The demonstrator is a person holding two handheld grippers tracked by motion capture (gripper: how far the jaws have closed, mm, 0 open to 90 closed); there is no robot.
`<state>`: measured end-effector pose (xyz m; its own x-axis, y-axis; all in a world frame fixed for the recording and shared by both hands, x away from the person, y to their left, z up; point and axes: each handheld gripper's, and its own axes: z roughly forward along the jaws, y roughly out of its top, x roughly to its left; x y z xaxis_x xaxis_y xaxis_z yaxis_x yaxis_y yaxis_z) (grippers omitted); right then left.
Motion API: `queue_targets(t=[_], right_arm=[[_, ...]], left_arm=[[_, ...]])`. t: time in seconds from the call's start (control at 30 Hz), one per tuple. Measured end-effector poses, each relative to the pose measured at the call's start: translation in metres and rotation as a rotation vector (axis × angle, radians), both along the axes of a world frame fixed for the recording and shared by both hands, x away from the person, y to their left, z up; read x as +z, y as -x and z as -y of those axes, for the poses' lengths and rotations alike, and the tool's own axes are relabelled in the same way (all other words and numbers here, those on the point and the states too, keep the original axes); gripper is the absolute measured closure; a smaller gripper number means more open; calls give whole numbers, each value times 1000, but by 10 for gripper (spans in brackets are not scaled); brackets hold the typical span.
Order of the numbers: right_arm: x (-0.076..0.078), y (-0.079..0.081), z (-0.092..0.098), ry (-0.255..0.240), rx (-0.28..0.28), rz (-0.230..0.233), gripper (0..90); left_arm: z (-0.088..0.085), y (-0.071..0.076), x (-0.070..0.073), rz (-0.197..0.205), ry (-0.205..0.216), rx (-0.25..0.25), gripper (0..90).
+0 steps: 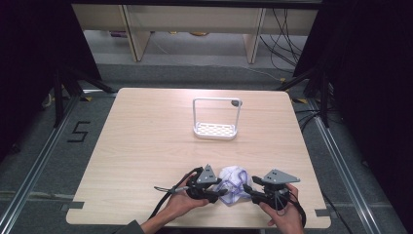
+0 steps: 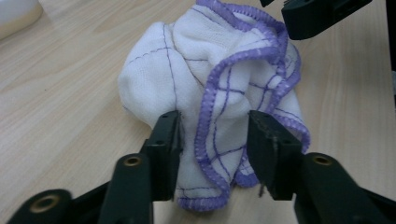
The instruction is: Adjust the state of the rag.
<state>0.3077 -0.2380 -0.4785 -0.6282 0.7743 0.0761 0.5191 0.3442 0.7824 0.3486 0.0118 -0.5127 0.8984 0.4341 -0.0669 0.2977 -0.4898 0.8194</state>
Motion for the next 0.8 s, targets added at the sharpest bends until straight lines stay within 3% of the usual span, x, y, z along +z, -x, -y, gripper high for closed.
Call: queue_targets(t=[0.07,0.1,0.13,0.17,0.23,0.27,0.33,0.43,0.57,0.63,0.7,0.8], right_arm=[[0,2,-2,0,-29,-19,526],[0,1,-1,4,-25,-17,532],[-1,-1,0,14,-9,3,538],[-1,-1,0,-2,6,-16,542],[-2,-2,0,0,2,-7,553],[-1,-2,0,7,21,-16,553],[-3,-1,-2,10,-4,-16,554],[-4,-2,-4,25,3,-22,603],[-5,-6,-6,45,37,21,782],[-2,-6,-5,29,43,24,861],[3,-6,-3,36,61,61,885],[14,-5,-2,33,69,81,889]], left_arm=[[-1,-2,1,17,-15,-27,659],[-2,-2,1,46,-28,-22,703],[-1,-2,1,49,-14,-22,740],[-2,-2,2,51,-18,-35,779],[-3,-1,3,72,-19,-37,838],[-4,-1,4,73,-28,-41,849],[-6,0,6,87,-22,-36,860],[-10,-1,11,104,-27,-38,865],[-17,0,19,103,1,-26,867],[-23,0,24,100,7,-16,868],[-30,0,31,97,22,-8,869],[-44,1,42,99,40,0,869]])
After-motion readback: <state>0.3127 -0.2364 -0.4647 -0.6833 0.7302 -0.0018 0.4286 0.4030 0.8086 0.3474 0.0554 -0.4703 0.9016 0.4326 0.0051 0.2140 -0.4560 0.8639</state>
